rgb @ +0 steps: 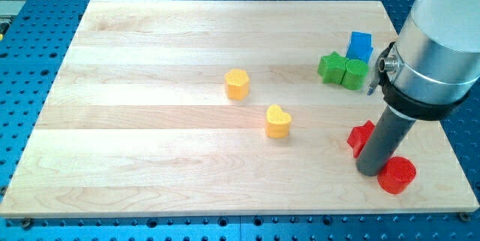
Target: Move the red star horizontally right to the yellow heart
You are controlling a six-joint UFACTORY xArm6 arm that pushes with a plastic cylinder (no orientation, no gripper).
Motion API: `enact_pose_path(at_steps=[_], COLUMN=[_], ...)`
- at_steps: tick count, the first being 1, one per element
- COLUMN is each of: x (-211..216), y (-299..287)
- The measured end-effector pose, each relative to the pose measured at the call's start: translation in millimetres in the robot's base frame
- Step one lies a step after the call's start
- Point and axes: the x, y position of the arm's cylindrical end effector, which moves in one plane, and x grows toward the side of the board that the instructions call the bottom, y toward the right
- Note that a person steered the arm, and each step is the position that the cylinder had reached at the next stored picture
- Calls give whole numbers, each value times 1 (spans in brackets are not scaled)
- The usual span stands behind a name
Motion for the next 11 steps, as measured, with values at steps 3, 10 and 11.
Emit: enact_pose_path(at_steps=[3, 10, 11], x=[13, -49, -54], y=[35, 40, 40])
